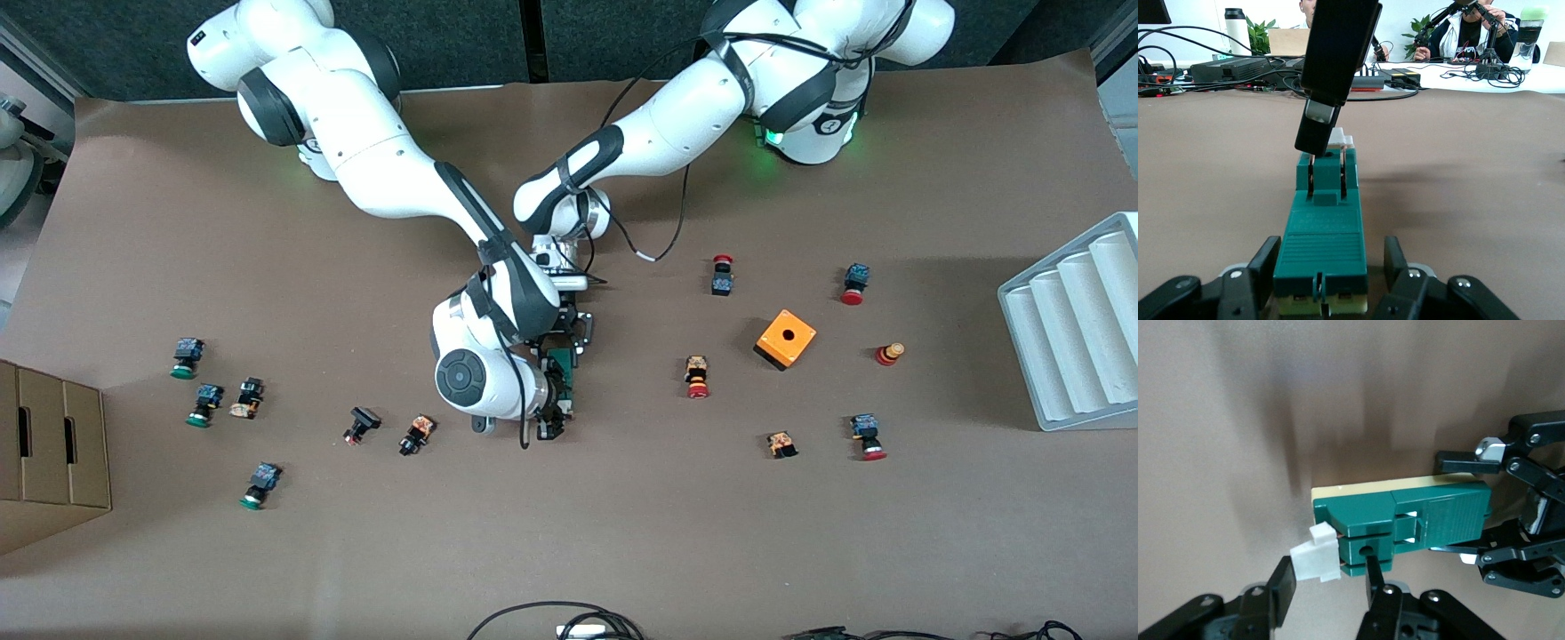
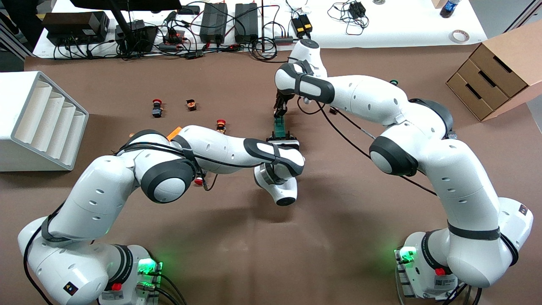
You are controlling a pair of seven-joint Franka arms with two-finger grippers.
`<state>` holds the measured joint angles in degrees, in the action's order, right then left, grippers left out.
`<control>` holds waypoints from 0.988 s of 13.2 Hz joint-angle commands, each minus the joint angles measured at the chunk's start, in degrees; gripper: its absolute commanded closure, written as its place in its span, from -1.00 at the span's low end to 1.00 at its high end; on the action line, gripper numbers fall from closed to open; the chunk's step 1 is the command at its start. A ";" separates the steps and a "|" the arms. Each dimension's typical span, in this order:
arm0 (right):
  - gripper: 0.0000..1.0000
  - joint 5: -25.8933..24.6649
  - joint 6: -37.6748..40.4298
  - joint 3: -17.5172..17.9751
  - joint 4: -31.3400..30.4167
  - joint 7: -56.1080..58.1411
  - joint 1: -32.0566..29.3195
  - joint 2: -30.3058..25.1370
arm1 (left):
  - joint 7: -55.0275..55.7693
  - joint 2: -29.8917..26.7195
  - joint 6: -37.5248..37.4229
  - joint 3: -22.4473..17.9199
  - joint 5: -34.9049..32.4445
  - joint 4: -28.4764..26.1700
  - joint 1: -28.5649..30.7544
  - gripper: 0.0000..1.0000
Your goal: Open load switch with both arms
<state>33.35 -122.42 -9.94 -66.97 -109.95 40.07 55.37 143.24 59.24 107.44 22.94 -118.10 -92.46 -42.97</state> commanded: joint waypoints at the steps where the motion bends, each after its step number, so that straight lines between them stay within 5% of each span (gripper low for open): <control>1: 0.00 2.07 1.75 -0.26 -2.10 -0.18 0.36 -2.19 | 1.34 1.05 -0.82 -0.70 -1.08 0.88 -0.79 -0.39; 13: 0.04 1.55 4.38 -0.26 -3.78 -0.18 0.54 -4.22 | 1.43 1.05 -0.83 -0.70 -1.08 0.79 -0.79 -0.39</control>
<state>33.35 -119.72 -9.99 -67.86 -110.03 40.04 53.35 143.25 59.27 107.40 22.94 -118.18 -92.46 -42.98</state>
